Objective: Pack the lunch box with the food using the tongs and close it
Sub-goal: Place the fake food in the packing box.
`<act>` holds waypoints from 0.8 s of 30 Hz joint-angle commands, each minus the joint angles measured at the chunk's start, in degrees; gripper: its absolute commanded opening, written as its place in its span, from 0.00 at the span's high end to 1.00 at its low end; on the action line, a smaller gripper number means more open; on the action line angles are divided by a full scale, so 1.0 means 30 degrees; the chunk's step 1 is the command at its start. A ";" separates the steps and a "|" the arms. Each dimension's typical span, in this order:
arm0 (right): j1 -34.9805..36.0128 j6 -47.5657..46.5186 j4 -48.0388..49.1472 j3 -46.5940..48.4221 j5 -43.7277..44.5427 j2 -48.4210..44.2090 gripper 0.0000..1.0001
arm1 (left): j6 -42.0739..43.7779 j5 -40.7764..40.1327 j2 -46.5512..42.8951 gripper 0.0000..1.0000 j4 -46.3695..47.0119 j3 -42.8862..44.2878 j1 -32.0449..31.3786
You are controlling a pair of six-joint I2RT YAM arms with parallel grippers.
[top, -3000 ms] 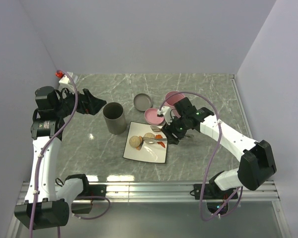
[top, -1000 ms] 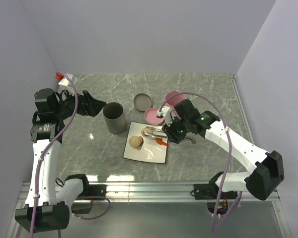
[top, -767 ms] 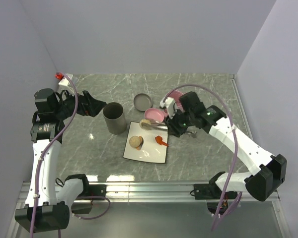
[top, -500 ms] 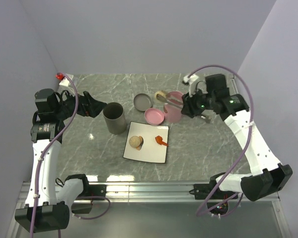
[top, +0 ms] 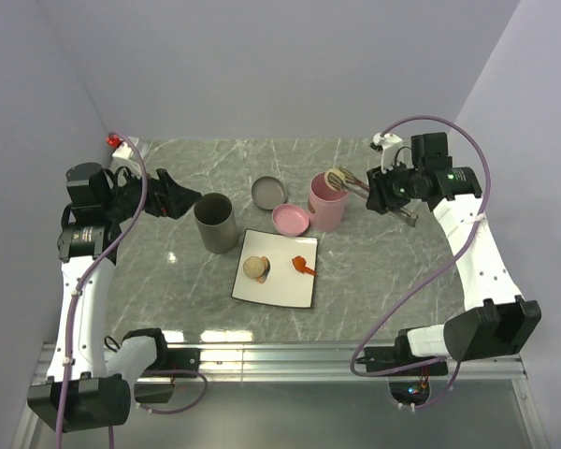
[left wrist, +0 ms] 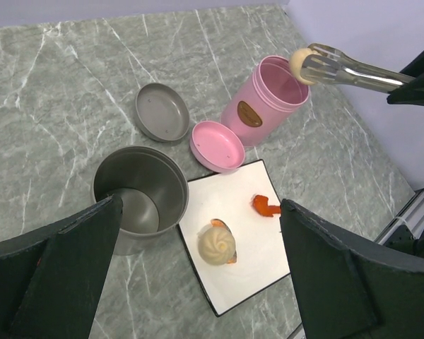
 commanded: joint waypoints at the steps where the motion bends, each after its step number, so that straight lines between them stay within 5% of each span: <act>1: -0.0285 0.0179 0.0462 0.0406 -0.0117 0.0291 0.52 | 0.0343 0.0573 -0.0132 0.01 0.0054 0.0760 0.0096; 12: -0.0286 0.0296 0.0434 0.0992 -0.0499 0.1259 0.35 | 0.0460 0.0397 -0.0045 0.01 -0.0005 0.0847 0.0126; 24: 0.0386 0.0004 -0.1090 0.2107 -0.2637 -0.0145 0.33 | 0.0168 0.0778 0.0365 0.01 0.0170 0.1140 0.0184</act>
